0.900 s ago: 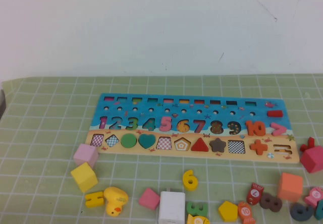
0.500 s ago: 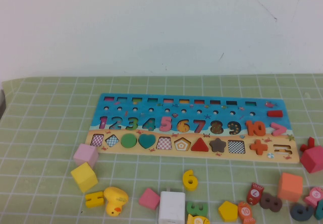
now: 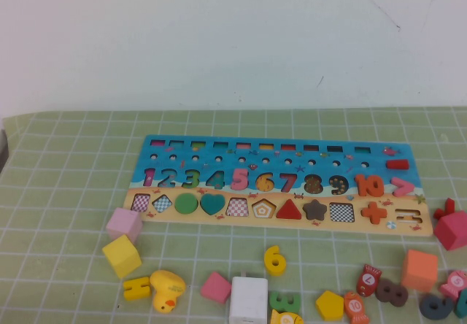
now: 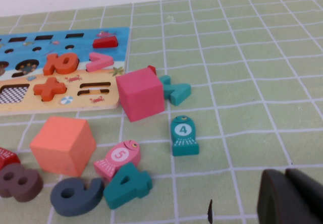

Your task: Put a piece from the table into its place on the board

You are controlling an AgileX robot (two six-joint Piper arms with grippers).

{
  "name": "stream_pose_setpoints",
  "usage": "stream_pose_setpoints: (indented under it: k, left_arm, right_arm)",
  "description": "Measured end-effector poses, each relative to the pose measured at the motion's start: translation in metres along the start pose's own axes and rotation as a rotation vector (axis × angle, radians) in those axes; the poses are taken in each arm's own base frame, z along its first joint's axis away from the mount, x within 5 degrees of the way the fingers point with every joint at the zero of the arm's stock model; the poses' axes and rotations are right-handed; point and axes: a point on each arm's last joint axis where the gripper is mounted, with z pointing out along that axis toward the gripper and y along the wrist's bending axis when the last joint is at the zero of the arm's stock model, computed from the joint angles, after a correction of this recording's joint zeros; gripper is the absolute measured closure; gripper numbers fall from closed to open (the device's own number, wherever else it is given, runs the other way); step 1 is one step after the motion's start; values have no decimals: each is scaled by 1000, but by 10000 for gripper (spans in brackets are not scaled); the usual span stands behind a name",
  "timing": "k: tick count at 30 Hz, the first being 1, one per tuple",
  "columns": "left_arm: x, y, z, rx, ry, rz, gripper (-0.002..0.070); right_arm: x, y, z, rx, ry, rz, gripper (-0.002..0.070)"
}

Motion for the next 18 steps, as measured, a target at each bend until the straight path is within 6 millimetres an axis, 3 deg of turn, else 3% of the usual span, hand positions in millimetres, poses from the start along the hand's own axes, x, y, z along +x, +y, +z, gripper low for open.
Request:
stream_pose_setpoints:
  k: [18]
  left_arm:
    - [-4, 0, 0, -3, -47, 3, 677]
  right_arm:
    - [0, 0, 0, 0, 0, 0, 679]
